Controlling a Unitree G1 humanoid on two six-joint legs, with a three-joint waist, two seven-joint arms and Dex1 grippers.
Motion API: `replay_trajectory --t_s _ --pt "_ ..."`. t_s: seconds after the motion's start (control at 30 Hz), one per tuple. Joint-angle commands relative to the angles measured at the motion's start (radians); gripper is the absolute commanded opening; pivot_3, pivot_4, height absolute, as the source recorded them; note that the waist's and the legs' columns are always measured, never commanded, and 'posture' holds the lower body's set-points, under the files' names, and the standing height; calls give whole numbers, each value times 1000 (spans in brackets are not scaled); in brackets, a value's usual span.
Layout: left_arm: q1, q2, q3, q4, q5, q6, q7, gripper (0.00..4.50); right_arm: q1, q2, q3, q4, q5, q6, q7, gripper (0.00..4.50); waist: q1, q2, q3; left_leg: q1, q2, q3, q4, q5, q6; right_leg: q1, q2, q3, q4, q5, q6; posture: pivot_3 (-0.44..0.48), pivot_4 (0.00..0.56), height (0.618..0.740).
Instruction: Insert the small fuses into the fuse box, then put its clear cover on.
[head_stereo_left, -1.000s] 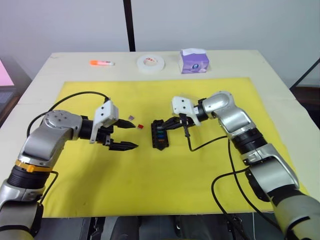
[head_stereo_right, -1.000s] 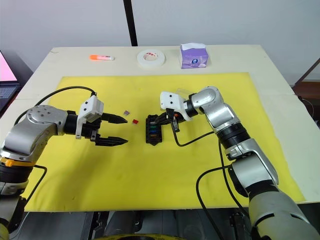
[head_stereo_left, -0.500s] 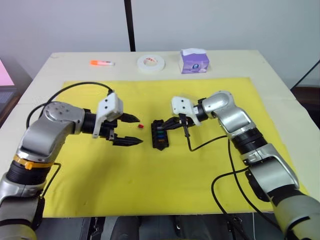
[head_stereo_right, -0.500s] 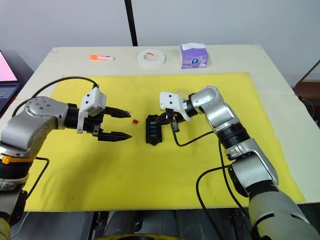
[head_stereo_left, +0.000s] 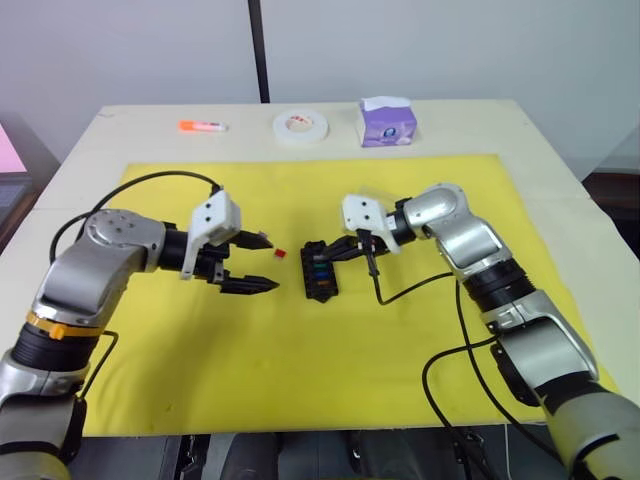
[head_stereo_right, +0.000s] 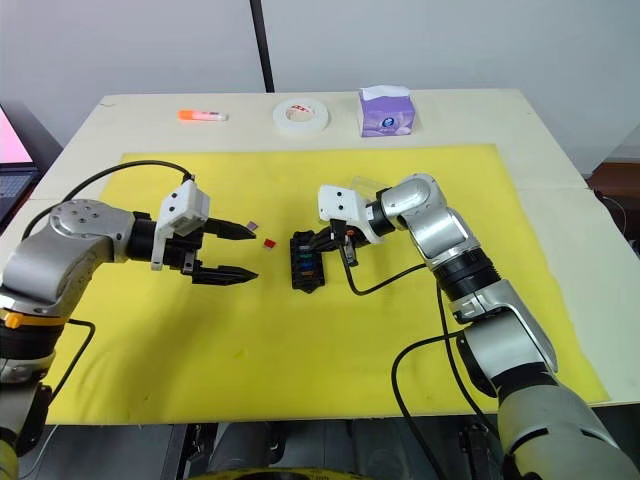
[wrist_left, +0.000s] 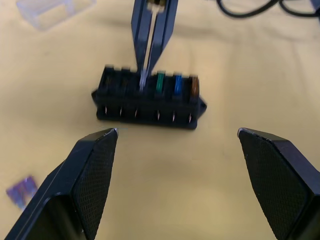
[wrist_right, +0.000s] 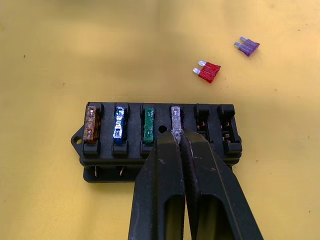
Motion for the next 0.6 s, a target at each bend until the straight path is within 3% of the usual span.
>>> replay_trajectory --t_s 0.03,0.13,0.3,0.6 --pt "0 8 2 19 16 -55 -17 4030 -2 -6 -17 -31 9 5 6 0 0 0 0 0 0 0 0 0 0 0 0 0 0 0 0 0 150 740" --pt "7 3 2 43 25 -82 -24 4030 0 -7 -17 -35 9 6 6 0 0 0 0 0 0 0 0 0 0 0 0 0 0 0 0 0 150 740" --pt "17 0 4 63 30 -107 -31 4061 3 -6 -23 -42 15 13 3 1351 0 0 0 0 0 0 0 0 0 0 0 0 0 0 0 0 150 740" --pt "12 -9 0 163 60 -185 -63 4061 -11 -16 -65 -73 81 80 27 1351 0 0 0 0 0 0 0 0 0 0 0 0 1 0 0 0 150 740"
